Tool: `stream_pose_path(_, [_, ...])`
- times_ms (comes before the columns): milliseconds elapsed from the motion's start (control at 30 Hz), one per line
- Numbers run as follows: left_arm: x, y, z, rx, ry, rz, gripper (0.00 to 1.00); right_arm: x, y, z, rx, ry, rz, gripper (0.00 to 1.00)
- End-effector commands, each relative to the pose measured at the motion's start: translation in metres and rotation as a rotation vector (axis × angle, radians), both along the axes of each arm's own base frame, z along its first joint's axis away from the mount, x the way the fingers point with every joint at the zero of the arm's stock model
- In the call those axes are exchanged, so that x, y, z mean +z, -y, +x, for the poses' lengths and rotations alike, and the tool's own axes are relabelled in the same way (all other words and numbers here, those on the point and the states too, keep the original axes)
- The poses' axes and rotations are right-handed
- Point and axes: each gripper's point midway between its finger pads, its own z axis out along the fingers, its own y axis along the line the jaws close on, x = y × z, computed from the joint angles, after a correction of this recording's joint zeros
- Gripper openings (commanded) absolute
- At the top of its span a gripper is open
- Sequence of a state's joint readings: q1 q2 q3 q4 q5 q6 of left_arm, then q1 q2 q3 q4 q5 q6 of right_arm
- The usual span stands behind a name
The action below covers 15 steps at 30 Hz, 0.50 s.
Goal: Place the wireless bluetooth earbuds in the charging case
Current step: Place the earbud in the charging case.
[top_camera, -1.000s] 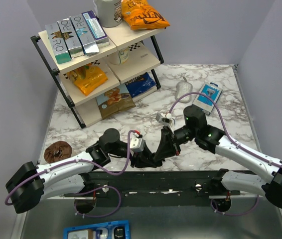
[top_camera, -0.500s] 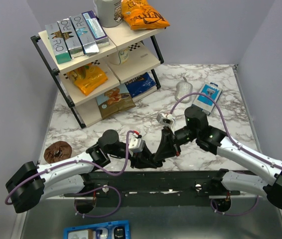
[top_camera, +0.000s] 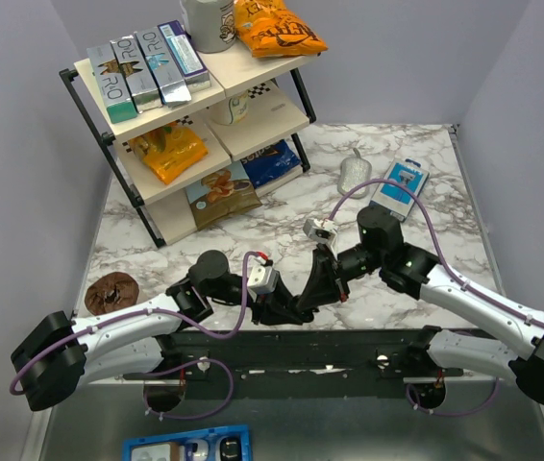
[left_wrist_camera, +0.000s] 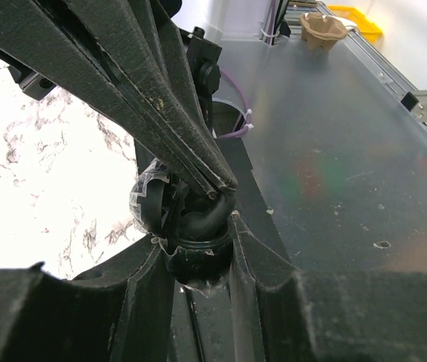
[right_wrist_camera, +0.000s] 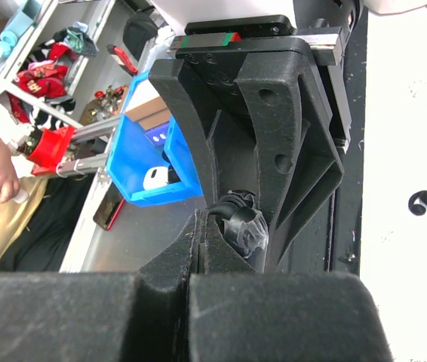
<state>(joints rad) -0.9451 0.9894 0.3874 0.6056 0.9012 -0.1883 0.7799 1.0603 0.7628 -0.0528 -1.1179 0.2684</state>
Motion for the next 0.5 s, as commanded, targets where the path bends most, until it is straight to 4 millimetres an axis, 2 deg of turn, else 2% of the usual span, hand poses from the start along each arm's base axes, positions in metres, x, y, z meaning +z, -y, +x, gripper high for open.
stream_pose_path(0, [0.019,0.001,-0.009,-0.047,0.060,-0.082,0.00,-0.013,-0.003,0.013,-0.077,0.005,-0.056,0.01])
stream_pose_path(167, [0.019,0.001,-0.008,-0.037,0.057,-0.081,0.00,-0.012,-0.003,0.017,-0.101,0.013,-0.069,0.06])
stream_pose_path(467, [0.018,0.002,-0.007,-0.033,0.057,-0.078,0.00,-0.008,-0.003,0.024,-0.151,0.039,-0.082,0.22])
